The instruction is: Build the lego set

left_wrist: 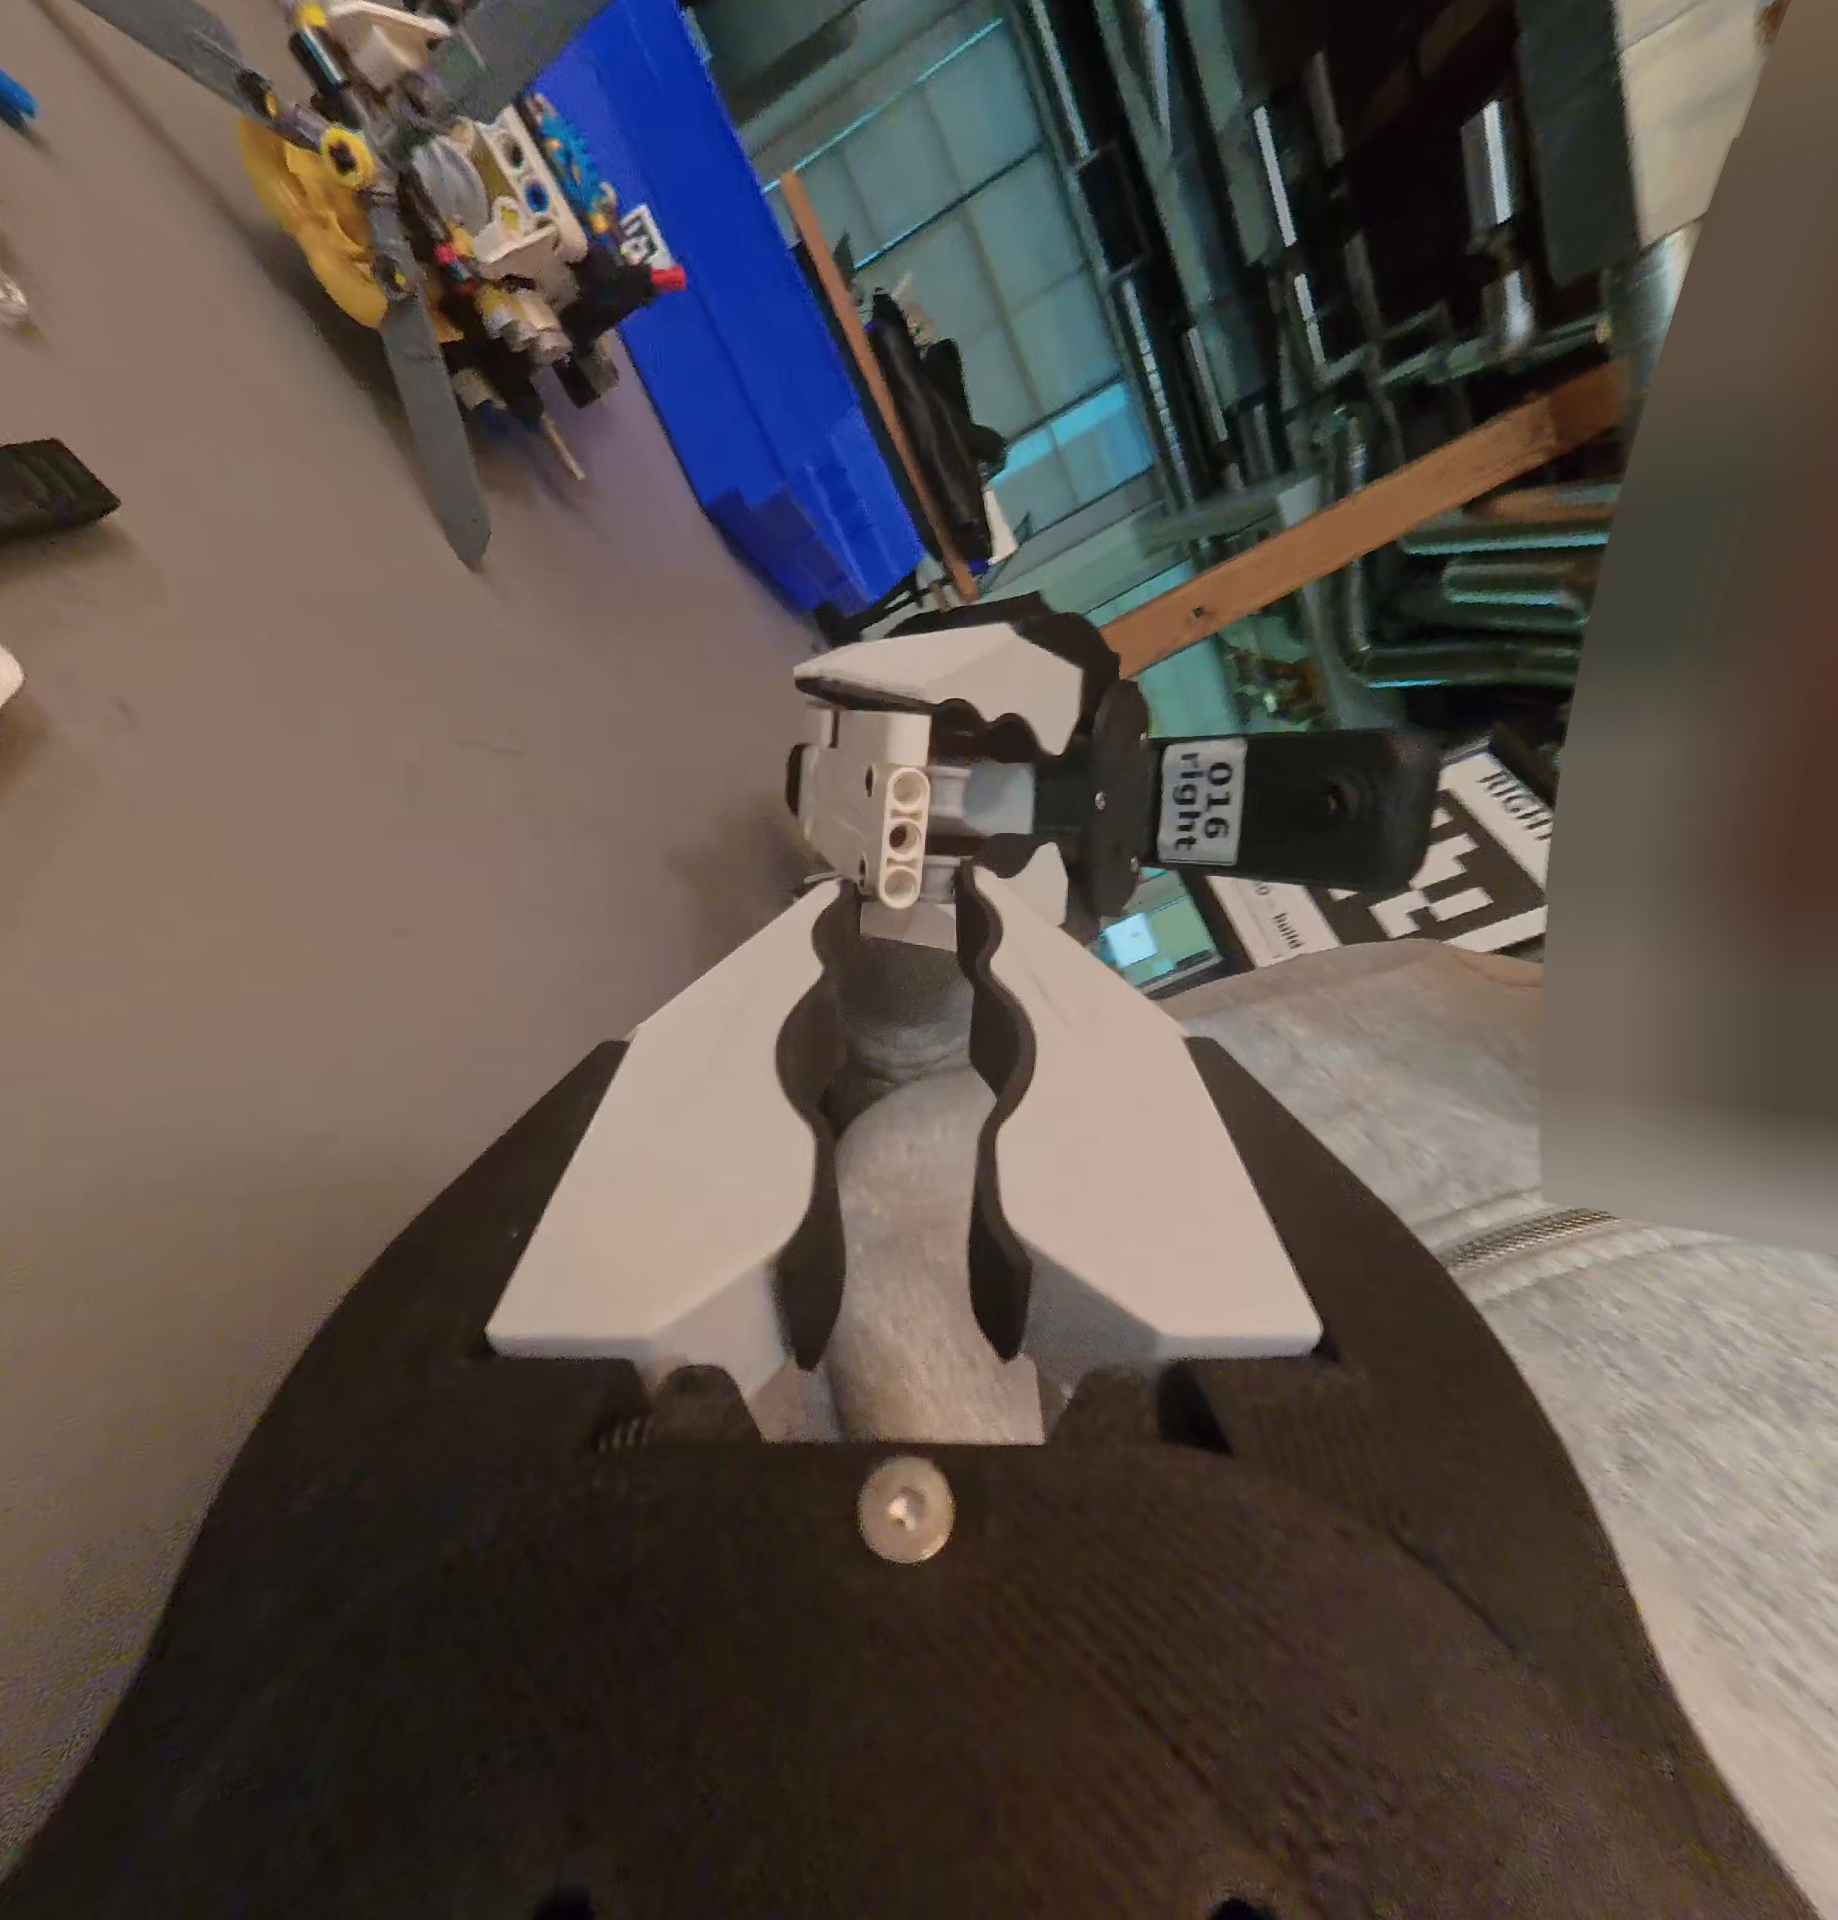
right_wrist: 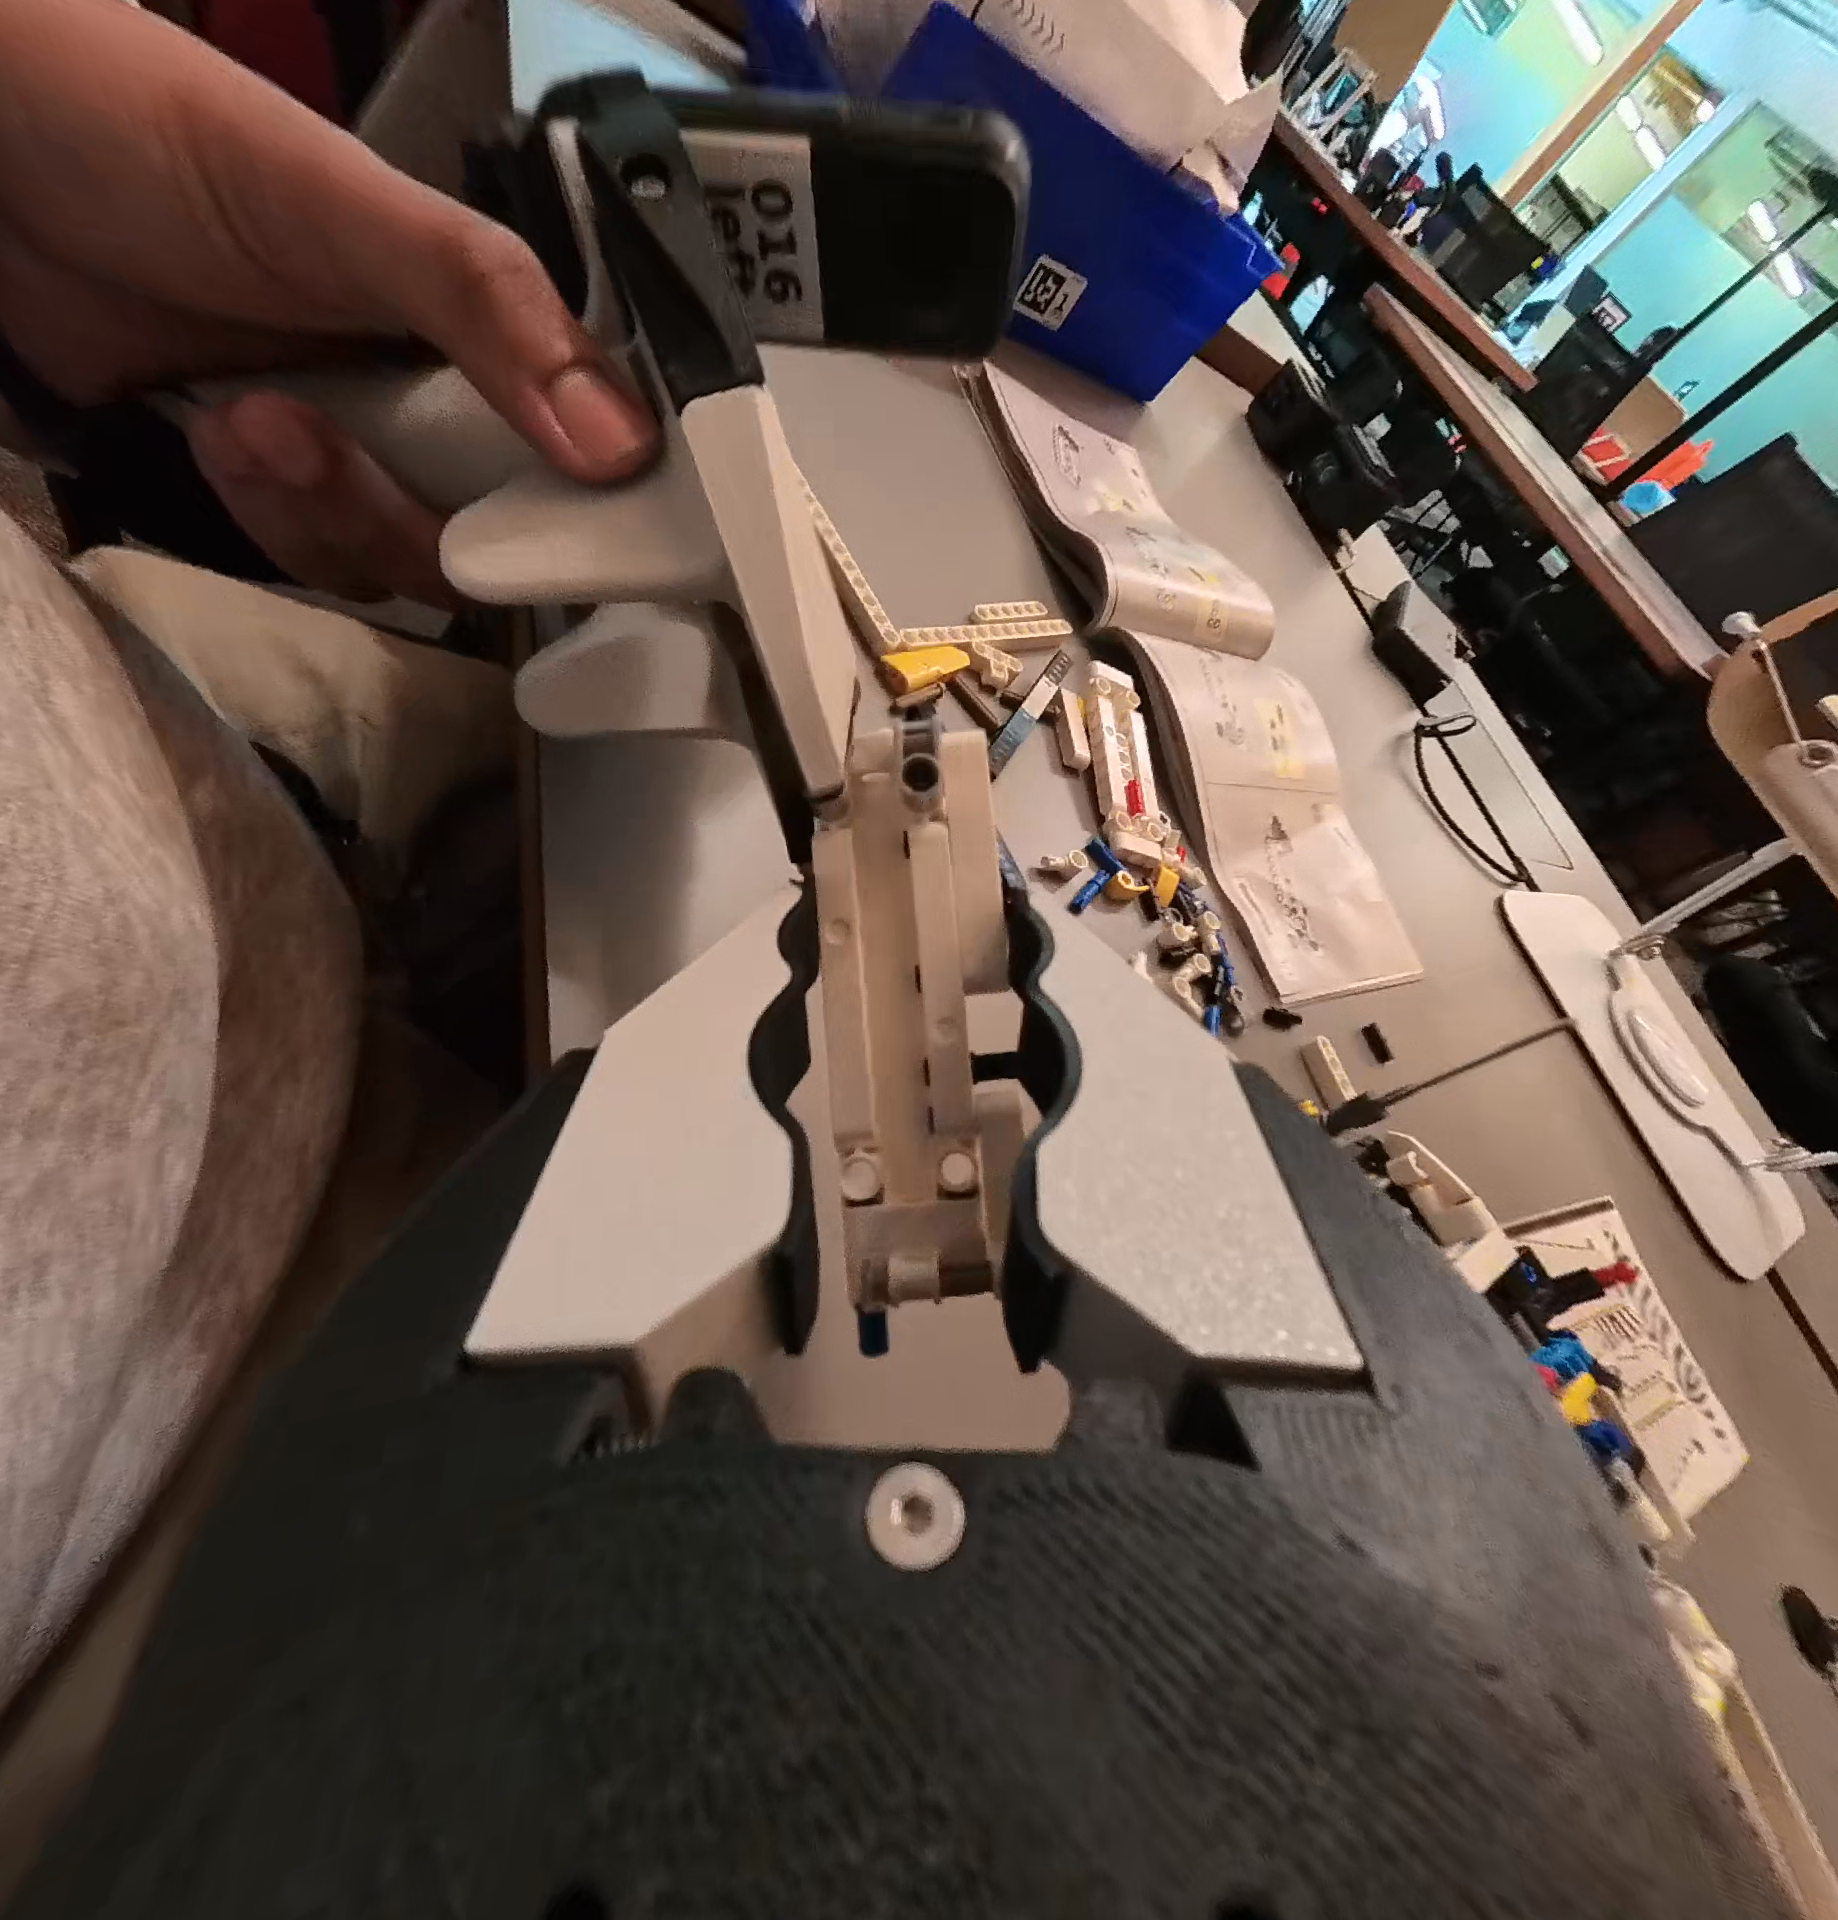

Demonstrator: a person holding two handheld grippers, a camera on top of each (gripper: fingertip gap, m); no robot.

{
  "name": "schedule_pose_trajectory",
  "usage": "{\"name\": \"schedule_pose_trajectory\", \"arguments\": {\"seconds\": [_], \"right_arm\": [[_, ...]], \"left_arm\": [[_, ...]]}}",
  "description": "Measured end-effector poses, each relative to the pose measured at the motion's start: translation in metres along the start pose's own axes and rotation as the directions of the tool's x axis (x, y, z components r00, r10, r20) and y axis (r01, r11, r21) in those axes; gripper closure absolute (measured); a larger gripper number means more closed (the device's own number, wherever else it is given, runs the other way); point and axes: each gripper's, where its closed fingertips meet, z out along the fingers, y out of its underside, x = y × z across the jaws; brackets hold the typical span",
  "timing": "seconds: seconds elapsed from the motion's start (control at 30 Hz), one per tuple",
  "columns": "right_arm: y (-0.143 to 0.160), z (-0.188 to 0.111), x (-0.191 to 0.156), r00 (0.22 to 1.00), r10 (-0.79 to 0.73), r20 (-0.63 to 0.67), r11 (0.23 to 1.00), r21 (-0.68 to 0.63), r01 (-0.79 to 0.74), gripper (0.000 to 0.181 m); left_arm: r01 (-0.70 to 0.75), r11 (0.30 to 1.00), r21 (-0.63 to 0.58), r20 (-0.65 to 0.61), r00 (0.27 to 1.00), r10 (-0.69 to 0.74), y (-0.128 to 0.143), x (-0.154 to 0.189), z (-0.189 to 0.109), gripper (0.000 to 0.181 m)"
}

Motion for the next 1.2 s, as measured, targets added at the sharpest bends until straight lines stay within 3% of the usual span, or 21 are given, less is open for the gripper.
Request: {"name": "schedule_pose_trajectory", "arguments": {"seconds": [0.1,0.2,0.33,0.47,0.63,0.8,1.2], "right_arm": [[0.003,-0.001,0.004,0.997,0.075,0.009,0.997,-0.018,-0.075,0.146],[0.008,-0.002,0.004,0.986,0.161,0.045,0.986,-0.049,-0.159,0.146],[0.01,-0.004,0.002,0.963,0.251,0.095,0.967,-0.073,-0.245,0.146],[0.017,-0.002,-0.003,0.944,0.301,0.132,0.95,-0.131,-0.285,0.146],[0.023,-0.001,-0.011,0.913,0.364,0.183,0.927,-0.171,-0.334,0.146],[0.023,0.0,-0.012,0.894,0.402,0.197,0.912,-0.168,-0.373,0.146],[0.026,0.002,-0.012,0.879,0.434,0.2,0.898,-0.179,-0.402,0.146]], "left_arm": [[-0.063,0.997,0.036,0.02,0.998,0.063,-0.007,0.002,-0.001,0.151],[-0.284,0.957,0.059,0.16,0.949,0.272,-0.02,0.001,-0.006,0.143],[-0.589,0.804,-0.079,0.287,0.759,0.584,-0.021,0.004,-0.009,0.148],[-0.712,0.649,-0.269,0.295,0.58,0.759,-0.01,-0.001,-0.005,0.154],[-0.733,0.553,-0.397,0.283,0.475,0.833,0.0,-0.015,0.001,0.156],[-0.759,0.5,-0.418,0.311,0.397,0.863,-0.005,-0.017,-0.002,0.166],[-0.766,0.472,-0.436,0.313,0.363,0.878,-0.004,-0.02,0.0,0.171]]}}
